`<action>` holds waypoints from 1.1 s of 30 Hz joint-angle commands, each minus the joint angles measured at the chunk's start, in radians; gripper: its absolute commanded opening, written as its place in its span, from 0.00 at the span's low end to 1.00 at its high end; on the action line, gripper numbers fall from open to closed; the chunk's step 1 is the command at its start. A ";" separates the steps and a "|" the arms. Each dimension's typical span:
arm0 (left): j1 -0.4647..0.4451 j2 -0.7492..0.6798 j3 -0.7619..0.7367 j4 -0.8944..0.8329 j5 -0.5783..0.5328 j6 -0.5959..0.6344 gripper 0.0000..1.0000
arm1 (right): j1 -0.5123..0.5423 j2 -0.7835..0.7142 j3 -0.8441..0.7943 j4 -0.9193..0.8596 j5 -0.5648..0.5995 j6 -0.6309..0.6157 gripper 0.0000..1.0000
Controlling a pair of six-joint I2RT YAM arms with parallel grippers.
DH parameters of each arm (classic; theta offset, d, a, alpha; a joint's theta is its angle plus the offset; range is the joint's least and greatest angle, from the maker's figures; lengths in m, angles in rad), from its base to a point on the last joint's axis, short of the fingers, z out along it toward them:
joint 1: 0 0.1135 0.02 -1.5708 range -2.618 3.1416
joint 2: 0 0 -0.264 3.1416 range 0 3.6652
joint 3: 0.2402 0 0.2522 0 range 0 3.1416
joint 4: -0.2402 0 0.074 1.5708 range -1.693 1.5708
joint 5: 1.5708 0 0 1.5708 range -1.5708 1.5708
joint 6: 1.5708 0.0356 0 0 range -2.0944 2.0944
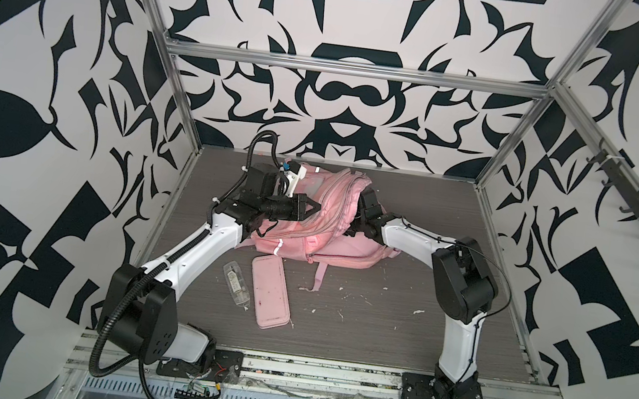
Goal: Pack the student bag
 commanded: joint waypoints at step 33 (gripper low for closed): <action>-0.208 0.394 0.245 -0.013 -0.119 0.015 0.00 | -0.042 -0.852 -0.678 -0.296 0.361 -0.150 0.36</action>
